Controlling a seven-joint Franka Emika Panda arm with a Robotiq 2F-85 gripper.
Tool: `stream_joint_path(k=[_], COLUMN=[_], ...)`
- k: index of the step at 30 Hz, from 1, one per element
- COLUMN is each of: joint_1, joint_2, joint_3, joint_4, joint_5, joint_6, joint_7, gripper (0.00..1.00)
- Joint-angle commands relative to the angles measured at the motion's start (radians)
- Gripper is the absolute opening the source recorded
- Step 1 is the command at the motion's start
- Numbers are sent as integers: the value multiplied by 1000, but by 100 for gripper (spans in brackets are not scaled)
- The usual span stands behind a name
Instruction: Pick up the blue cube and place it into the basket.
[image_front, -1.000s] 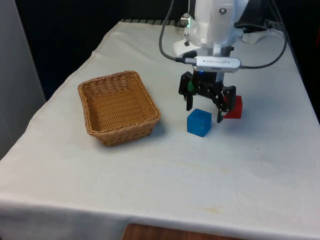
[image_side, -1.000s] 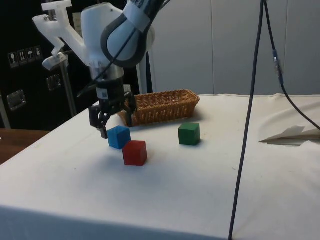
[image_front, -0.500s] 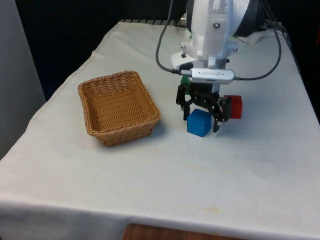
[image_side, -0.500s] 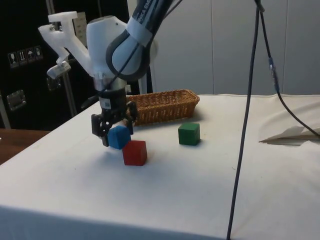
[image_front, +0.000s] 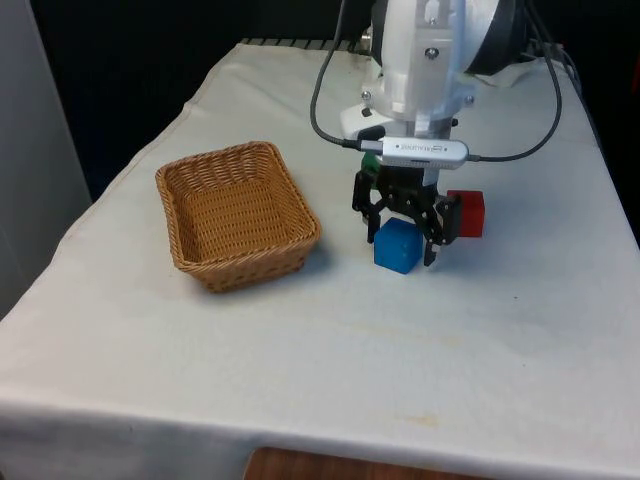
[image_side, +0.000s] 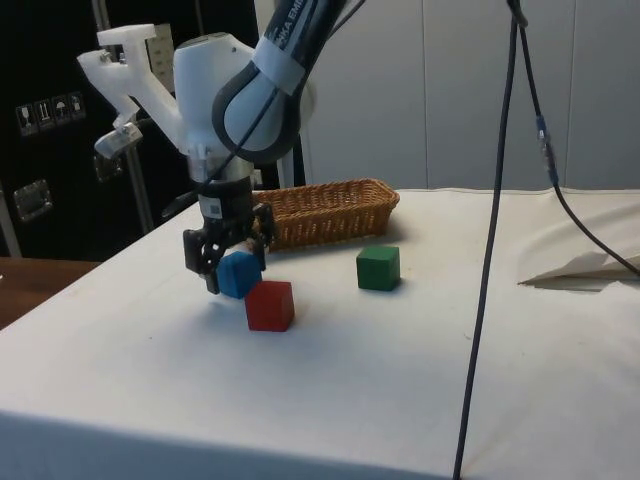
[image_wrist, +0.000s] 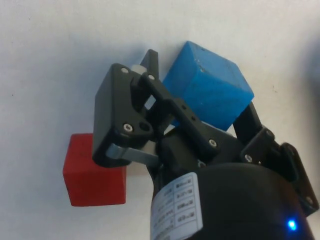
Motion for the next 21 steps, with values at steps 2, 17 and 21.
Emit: stream_joint_path(k=[2, 17, 21], joint_1=[0, -1, 0], joint_2=[0, 0, -24], joint_3=[-1, -1, 0], joint_4=[0, 0, 6], joint_5=[0, 0, 1], joint_6=[1, 0, -24], joint_7=[0, -1, -2], gripper=[81, 0, 0])
